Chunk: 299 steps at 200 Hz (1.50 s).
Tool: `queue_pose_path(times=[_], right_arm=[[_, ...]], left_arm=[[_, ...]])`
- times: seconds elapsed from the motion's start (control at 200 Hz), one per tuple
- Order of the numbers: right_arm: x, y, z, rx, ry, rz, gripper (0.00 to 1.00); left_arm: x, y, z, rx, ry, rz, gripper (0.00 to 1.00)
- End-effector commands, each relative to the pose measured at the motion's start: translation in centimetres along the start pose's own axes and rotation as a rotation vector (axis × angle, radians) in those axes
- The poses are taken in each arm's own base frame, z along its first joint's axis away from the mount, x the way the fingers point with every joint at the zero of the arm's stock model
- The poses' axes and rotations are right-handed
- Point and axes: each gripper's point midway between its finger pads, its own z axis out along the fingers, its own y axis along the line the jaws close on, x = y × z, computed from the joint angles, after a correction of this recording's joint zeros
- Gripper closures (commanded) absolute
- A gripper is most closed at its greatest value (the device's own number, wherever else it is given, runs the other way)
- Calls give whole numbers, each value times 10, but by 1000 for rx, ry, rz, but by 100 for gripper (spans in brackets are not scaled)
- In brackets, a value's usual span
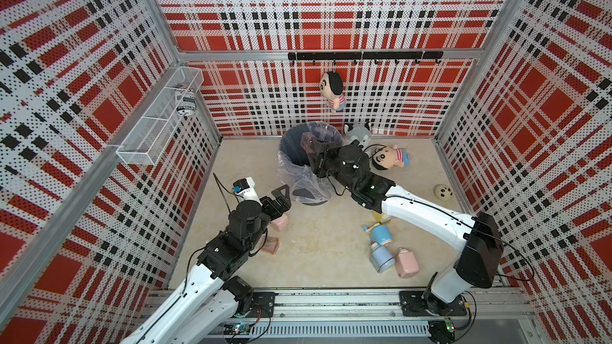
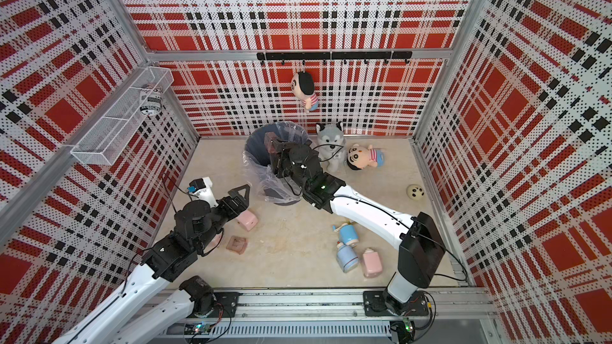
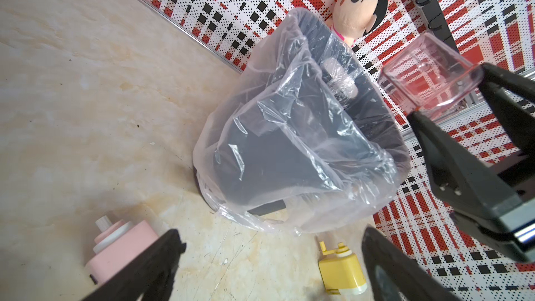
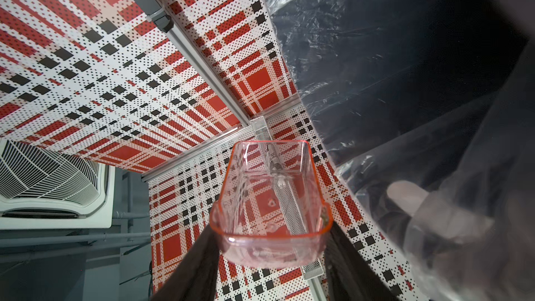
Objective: Take out the pencil sharpener tray and clean the shavings
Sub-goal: Pour the shavings into the trash bin.
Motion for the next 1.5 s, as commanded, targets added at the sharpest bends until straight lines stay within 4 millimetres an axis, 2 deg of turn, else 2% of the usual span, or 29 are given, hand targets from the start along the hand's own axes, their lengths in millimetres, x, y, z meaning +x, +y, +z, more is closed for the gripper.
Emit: queue_pose_path(times=[0.0, 0.346, 0.531, 0.857, 0.992, 1.228, 1.313, 1.418, 1.493], right_arm=[[4, 20, -7, -42, 5, -22, 59], [-19, -16, 1, 14, -32, 2, 59], [-16, -7, 2, 0, -28, -9, 59], [-1, 25, -4, -52, -4, -46, 59], [-5, 17, -5, -40, -9, -49, 59], [-22, -16, 1, 12, -36, -34, 59], [-21, -25, 3, 36, -11, -33, 59], [-20, -23, 3, 33, -3, -45, 59], [-17, -17, 2, 27, -1, -75, 59]], left_arm=[[-9, -8, -5, 23, -31, -11, 2], [-7, -6, -3, 14, -26, -7, 2], [-9, -7, -4, 16, -29, -10, 2], [-14, -10, -9, 29, -48, -19, 2], [-15, -10, -11, 28, -52, -23, 2], [-11, -5, -11, 22, -47, -26, 2], [-10, -5, -11, 22, -43, -26, 2], [-10, -8, -11, 40, -42, -26, 2], [-11, -18, -13, 88, -35, -26, 2]])
